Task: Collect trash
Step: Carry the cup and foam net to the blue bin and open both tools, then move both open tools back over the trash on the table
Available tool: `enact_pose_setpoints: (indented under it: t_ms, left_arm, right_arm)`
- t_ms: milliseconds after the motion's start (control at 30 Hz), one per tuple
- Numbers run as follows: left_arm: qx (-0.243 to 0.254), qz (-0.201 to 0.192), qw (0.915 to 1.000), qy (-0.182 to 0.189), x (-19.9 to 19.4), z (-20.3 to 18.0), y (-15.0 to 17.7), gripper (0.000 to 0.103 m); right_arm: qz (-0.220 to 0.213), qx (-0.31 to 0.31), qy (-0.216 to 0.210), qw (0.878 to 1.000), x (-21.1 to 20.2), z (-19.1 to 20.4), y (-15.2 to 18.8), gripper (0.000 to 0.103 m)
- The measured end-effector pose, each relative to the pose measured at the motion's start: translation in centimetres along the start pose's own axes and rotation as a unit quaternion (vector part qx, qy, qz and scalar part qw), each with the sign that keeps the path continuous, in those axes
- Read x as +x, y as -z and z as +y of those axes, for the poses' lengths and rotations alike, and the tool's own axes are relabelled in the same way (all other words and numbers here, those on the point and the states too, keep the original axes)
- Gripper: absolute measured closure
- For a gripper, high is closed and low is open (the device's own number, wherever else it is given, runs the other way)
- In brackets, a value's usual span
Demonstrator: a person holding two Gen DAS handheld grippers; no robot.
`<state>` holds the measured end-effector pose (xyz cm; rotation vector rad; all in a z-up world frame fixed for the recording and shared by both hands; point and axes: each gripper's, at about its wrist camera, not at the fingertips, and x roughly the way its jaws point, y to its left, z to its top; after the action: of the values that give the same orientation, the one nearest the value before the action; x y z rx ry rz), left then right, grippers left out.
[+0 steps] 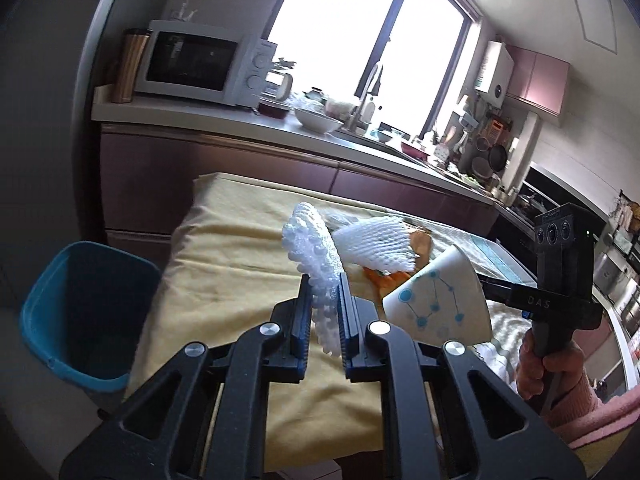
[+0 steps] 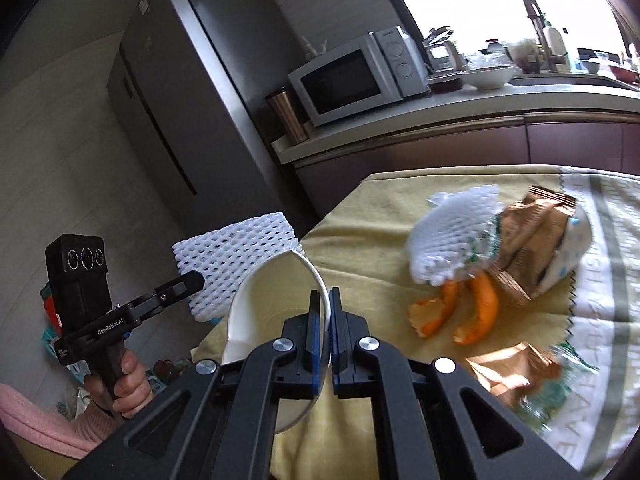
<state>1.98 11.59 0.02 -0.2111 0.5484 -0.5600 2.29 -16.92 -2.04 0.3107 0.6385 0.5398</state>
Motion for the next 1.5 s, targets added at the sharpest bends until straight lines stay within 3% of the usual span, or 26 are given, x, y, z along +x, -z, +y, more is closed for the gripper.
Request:
enact_pose_setpoints:
  t_ms: [267,467,733,967,1067,1167,1300,1400,1500]
  left_arm:
    - [-0.060,-0.025,0.9914,-0.114,-3.7,9.2,-0.9,0.090]
    - [-0.102,-0.012,0.9796,-0.173,-3.9,15.6,-0.1,0.090]
    - [-0.128,0.024,0.9676,-0.216,-1.1,20.7,1.4,0.090]
    - [-0.142,0.060,0.9607,-0.231,1.8,22.5,2.6,0.086]
    - [-0.145,0.071,0.9593,-0.231,3.2,22.8,2.8,0.069]
    - [-0.146,0.074,0.9578,-0.236,3.9,22.7,2.8,0.066]
    - [-0.143,0.050,0.9585,-0.241,3.3,21.7,2.2,0.064]
    - [-0.114,0.019,0.9673,-0.226,1.7,18.7,1.4,0.052]
    - [-0.068,0.002,0.9804,-0.185,1.0,14.5,0.7,0.046]
  right_arm:
    - [0.049,-0.041,-0.057,0.996,9.6,4.3,-3.0,0.100]
    - [0.074,-0.034,-0.075,0.994,16.1,6.7,-4.7,0.100]
    - [0.127,-0.027,-0.065,0.989,23.7,9.4,-5.4,0.099]
    - [0.175,-0.028,-0.034,0.984,28.4,10.1,-4.4,0.093]
    - [0.183,-0.018,-0.028,0.982,28.7,9.9,-4.2,0.087]
    - [0.177,-0.018,-0.028,0.984,27.8,9.7,-4.4,0.071]
    - [0.160,-0.018,-0.044,0.986,25.3,9.3,-4.9,0.070]
    - [0.140,-0.029,-0.059,0.988,22.2,9.0,-4.9,0.070]
    - [0.113,-0.050,-0.063,0.990,17.6,8.4,-5.0,0.067]
